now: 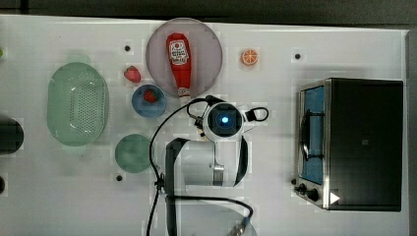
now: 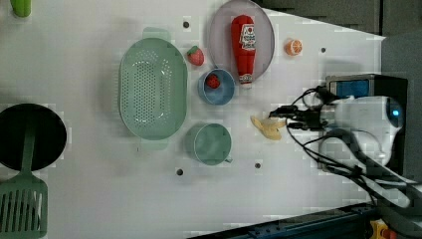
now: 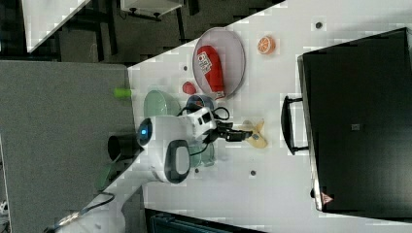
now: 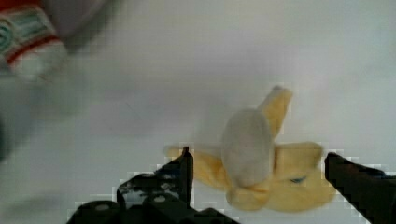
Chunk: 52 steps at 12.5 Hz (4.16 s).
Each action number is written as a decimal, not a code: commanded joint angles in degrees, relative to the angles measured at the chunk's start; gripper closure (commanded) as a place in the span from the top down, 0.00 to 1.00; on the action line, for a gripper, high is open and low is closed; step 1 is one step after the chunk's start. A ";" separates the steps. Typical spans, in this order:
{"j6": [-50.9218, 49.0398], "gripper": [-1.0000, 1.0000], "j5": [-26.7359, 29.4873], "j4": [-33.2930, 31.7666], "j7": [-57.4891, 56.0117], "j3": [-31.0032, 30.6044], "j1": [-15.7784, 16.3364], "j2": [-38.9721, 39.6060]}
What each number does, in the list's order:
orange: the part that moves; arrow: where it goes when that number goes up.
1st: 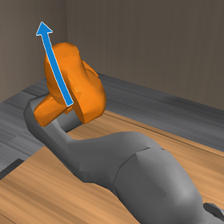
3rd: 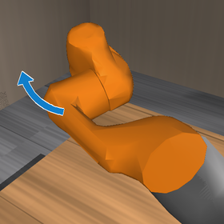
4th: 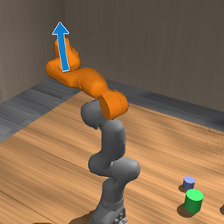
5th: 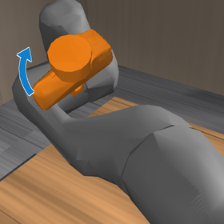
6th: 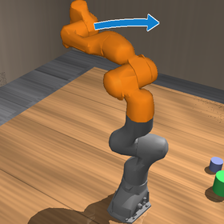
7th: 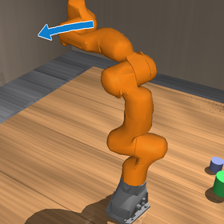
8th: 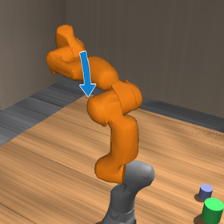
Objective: Pick Banana and place it in mug.
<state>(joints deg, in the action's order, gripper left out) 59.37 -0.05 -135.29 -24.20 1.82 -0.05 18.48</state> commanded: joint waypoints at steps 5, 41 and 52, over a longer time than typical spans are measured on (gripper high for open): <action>9.28 1.00 -0.43 -2.38 -1.06 -0.65 0.42 5.17; -22.43 0.36 6.56 6.45 38.07 -23.27 3.35 -17.86; -5.89 0.95 5.71 1.33 43.05 -24.63 3.43 -6.86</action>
<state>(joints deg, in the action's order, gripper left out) 52.46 5.36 -135.29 16.53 -22.16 3.40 13.88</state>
